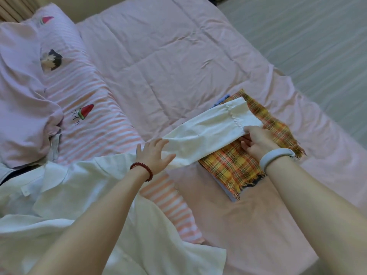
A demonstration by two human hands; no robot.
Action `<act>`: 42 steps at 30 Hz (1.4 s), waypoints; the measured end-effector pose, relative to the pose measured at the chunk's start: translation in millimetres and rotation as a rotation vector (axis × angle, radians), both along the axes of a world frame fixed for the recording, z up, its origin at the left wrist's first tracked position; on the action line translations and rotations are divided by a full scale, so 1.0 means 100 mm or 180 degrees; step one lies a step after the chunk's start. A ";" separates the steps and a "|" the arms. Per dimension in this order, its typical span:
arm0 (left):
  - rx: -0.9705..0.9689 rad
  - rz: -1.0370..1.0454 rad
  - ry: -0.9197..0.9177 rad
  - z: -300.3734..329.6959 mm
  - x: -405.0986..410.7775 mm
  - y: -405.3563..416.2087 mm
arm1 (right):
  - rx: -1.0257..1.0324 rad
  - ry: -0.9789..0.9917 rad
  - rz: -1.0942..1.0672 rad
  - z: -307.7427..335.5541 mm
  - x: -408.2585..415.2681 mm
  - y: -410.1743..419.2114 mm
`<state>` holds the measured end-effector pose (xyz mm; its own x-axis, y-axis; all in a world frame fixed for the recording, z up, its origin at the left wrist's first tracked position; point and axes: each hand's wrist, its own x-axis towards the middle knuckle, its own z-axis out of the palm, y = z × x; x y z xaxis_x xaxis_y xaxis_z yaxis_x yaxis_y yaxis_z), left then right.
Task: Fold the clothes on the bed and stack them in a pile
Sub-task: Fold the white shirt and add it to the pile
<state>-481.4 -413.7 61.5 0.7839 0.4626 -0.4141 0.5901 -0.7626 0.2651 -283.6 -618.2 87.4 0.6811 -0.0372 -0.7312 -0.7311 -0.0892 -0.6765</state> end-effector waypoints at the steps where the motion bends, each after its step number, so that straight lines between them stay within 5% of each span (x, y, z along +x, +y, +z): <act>1: -0.0008 0.0130 0.0002 -0.02 0.03 0.03 | 0.0058 -0.0063 -0.0031 0.00 0.01 0.03; 5: -0.0019 0.0350 0.0238 -0.06 0.18 0.16 | 0.0455 -0.0526 -0.0067 0.09 0.08 0.14; 9: -0.1088 0.0808 -0.0135 -0.02 0.36 0.26 | 0.0943 -0.0571 -0.0110 0.17 0.21 0.19; 25: -0.0602 0.1167 -0.1225 0.19 0.60 0.69 | 0.0864 0.0038 -0.0038 0.17 0.44 0.22; 35: -0.1023 0.1783 -0.1518 0.32 0.38 0.53 | -0.0238 -0.1937 0.0798 0.45 0.11 0.57; 42: -0.2587 0.2875 -0.1864 0.79 -0.99 0.40 | 0.0160 -0.3239 0.2171 1.04 -1.14 1.18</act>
